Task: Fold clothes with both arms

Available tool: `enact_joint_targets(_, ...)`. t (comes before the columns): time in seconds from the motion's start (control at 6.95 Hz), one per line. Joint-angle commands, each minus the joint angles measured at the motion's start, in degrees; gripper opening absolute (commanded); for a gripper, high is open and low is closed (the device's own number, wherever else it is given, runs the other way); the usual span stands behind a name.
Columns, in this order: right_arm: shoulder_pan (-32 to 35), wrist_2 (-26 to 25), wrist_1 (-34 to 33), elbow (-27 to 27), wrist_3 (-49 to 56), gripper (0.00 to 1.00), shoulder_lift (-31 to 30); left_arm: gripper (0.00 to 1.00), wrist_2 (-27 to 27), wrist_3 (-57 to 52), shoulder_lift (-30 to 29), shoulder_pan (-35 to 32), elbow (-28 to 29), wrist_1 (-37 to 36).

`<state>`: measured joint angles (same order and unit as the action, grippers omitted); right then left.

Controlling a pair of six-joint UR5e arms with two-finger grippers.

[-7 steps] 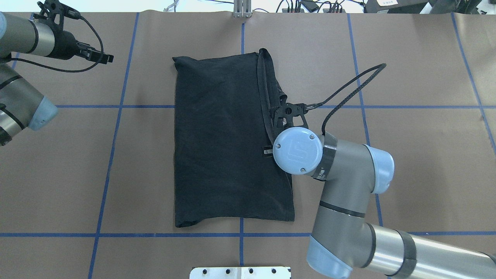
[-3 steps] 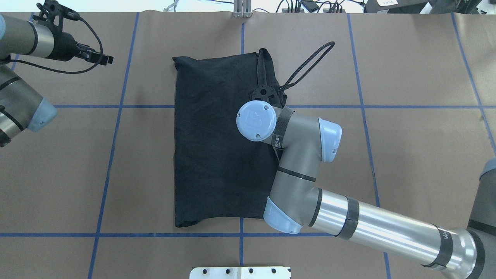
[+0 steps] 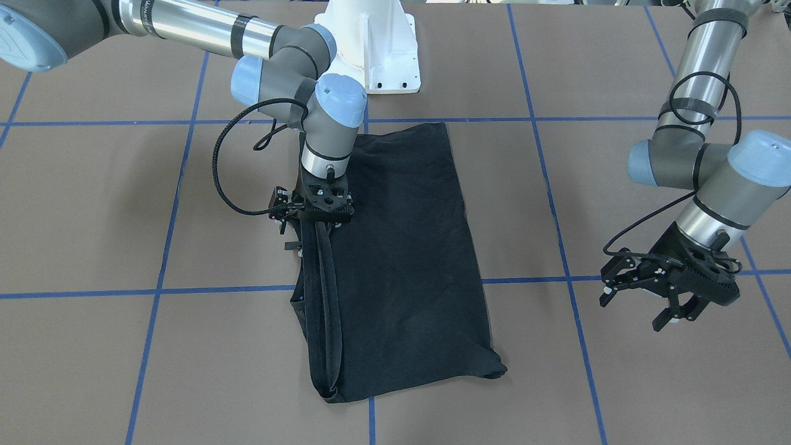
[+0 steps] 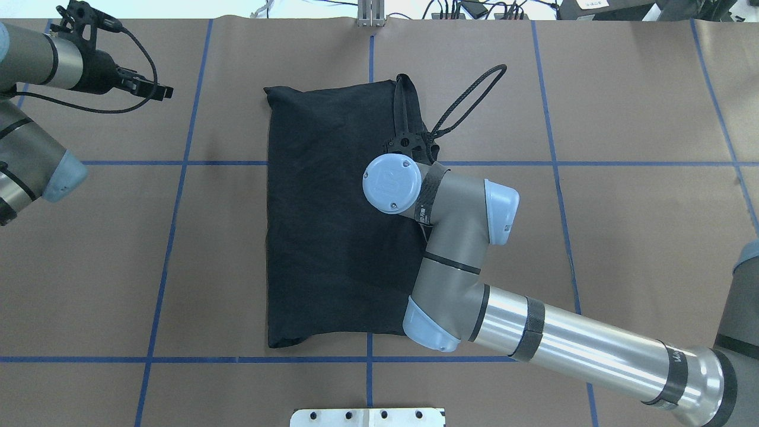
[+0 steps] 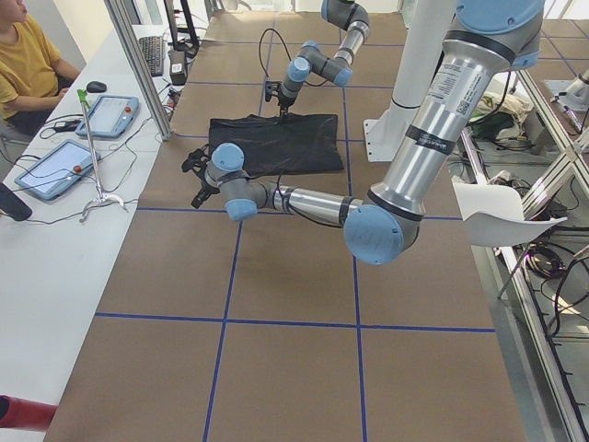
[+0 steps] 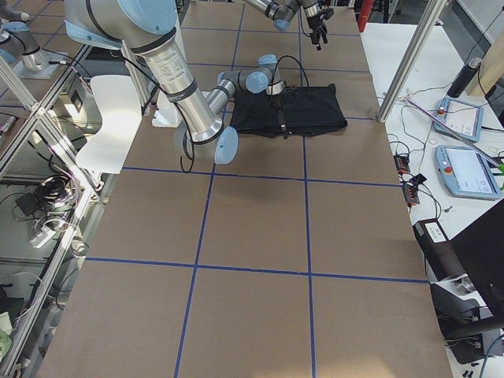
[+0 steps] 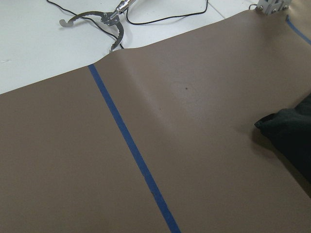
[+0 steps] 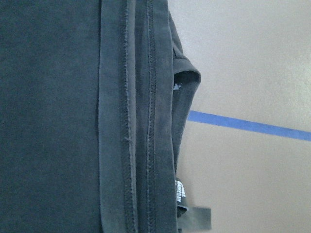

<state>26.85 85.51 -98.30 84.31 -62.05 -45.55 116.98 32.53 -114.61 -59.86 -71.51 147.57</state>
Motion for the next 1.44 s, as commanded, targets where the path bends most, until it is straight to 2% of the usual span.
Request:
enact_joint_targets(0.0, 0.75, 0.26, -0.22, -0.63, 1.48, 1.0, -0.07, 1.0, 0.0, -0.01, 0.0, 0.0, 0.06, 0.0)
enact_joint_targets(0.43, 4.52, 2.38, 0.12, 0.32, 7.88, 1.0, -3.65, 1.0, 0.0, -0.01, 0.0, 0.0, 0.06, 0.08)
enact_joint_targets(0.72, 6.28, 2.99, 0.04, 3.92, 9.75, 1.0, -6.39, 1.0, 0.0, 0.08, 0.0, 0.0, -0.12, 0.0)
enact_joint_targets(0.86, 7.16, 5.6, 0.56, 6.8, 8.79, 1.0, -6.31, 1.0, 0.0, 1.21, 0.0, 0.0, -0.9, -0.09)
enact_joint_targets(1.01, 7.43, 7.63, 2.91, 10.83, 6.52, 1.0, -7.18, 1.0, 0.0, 7.14, 0.0, 1.05, -4.13, -0.53)
enact_joint_targets(1.29, 6.91, 9.84, 6.36, 22.59, 1.07, 1.0, -15.14, 1.0, -2.27, 22.68, 5.77, 9.01, -16.14, -0.71)
